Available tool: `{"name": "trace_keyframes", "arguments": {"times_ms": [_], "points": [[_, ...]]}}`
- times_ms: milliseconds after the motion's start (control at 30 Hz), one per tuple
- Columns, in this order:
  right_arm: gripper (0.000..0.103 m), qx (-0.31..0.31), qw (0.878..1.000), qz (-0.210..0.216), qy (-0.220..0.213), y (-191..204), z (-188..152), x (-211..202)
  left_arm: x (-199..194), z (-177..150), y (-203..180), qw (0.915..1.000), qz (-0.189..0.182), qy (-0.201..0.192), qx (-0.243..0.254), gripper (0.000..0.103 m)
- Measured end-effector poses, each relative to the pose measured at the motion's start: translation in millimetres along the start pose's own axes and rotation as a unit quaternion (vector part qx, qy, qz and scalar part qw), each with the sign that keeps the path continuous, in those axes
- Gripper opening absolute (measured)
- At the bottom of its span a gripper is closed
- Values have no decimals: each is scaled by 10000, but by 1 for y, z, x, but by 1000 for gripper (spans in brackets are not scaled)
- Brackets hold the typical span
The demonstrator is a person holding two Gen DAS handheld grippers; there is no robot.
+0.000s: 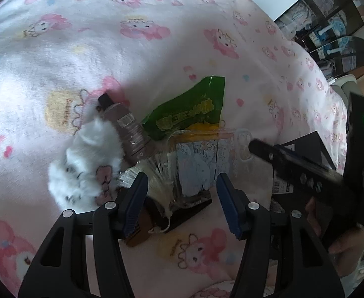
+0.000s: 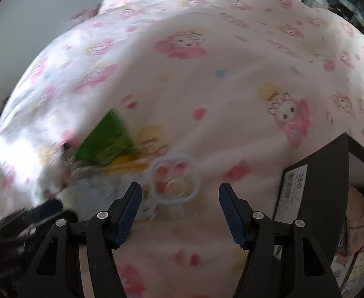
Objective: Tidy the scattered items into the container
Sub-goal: 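Grasp the clear phone case with the right gripper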
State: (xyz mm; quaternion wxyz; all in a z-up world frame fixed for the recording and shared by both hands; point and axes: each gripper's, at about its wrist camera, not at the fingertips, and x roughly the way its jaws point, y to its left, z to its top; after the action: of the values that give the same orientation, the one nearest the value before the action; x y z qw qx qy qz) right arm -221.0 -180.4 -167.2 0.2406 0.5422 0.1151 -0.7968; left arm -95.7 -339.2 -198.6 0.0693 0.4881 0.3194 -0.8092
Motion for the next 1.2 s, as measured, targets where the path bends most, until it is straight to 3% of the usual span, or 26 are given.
{"name": "trace_keyframes", "arguments": {"times_ms": [33, 167, 367, 500, 567, 700, 800, 900, 1033, 1133, 1200], "points": [[62, 59, 10000, -67, 41, -2, 4, 4, -1, 1, -1, 10000, 12, -51, 5, 57], [62, 299, 9991, -201, 207, -12, 13, 22, -7, 6, -1, 9996, -9, -295, -51, 32], [62, 714, 9968, 160, 315, -22, 14, 34, 5, 9, 9, 9997, -108, -91, -177, 32], [62, 747, 9921, 850, 543, -22, 13, 32, -4, 3, 12, 9996, -159, -86, -228, 30], [61, 703, 9871, 1213, 776, -14, 9, 31, -15, -1, 15, 9995, -29, -174, -247, 20], [61, 238, 9867, 1410, 773, 9, -3, 16, -39, -16, 27, 9983, 29, -379, -451, 20], [61, 187, 9823, 1668, 834, 16, -12, 9, -42, -22, 40, 9983, -2, -219, -538, 20], [61, -31, 9873, 1446, 660, 23, -17, 1, -34, -21, 45, 9982, 228, -161, -528, 20], [61, -187, 9895, 1213, 763, 12, -36, 14, -21, -19, 48, 9980, 195, -55, -602, 21], [61, -204, 9880, 1227, 914, 10, -43, 23, -13, -23, 43, 9979, 229, 57, -596, 35], [61, -250, 9870, 1292, 926, 11, -45, 24, -9, -27, 39, 9976, 239, 114, -632, 37]]}}
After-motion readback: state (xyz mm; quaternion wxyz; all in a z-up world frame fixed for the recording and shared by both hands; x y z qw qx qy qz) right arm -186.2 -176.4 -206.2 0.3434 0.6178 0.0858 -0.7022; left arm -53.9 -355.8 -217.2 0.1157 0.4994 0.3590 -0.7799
